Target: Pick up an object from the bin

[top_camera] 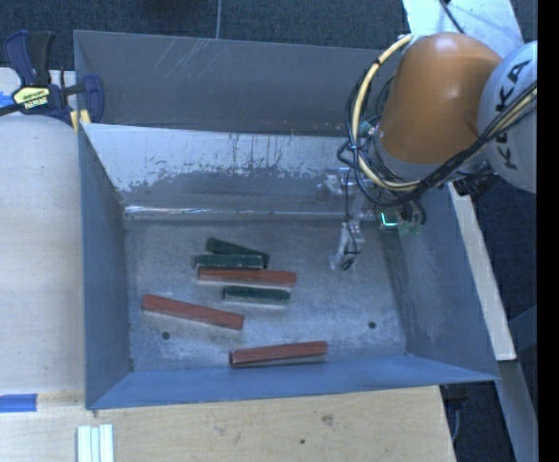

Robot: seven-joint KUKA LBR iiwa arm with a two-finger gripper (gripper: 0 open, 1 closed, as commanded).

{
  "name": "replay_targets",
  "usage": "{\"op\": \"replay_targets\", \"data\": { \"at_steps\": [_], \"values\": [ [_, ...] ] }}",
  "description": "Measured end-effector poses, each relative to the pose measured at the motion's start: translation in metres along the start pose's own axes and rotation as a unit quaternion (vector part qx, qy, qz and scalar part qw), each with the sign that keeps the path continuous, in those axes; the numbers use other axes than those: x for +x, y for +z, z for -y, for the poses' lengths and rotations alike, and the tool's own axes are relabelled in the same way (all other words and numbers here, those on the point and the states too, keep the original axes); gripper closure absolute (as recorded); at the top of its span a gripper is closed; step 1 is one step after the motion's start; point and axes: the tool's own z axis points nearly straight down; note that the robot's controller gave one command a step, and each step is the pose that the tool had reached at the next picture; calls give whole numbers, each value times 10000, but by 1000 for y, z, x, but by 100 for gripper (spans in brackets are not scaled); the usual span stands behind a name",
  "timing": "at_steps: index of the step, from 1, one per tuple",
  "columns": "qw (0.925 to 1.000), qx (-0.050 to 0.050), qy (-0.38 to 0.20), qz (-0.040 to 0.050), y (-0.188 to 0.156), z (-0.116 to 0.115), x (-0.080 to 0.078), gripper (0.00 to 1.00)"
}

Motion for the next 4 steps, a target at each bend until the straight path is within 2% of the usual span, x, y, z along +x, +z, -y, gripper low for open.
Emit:
{"op": "replay_targets", "data": {
  "at_steps": [1, 2, 3, 4],
  "values": [
    [9997, -7, -235, -30, 118, -56, 11, 0],
    [10000, -4, -73, 6, 132, -83, -7, 0],
    [10000, -6, -65, 7, 128, -83, -8, 100],
    [9761, 5, -2174, 50, -24, -71, -19, 100]
  ]
}}
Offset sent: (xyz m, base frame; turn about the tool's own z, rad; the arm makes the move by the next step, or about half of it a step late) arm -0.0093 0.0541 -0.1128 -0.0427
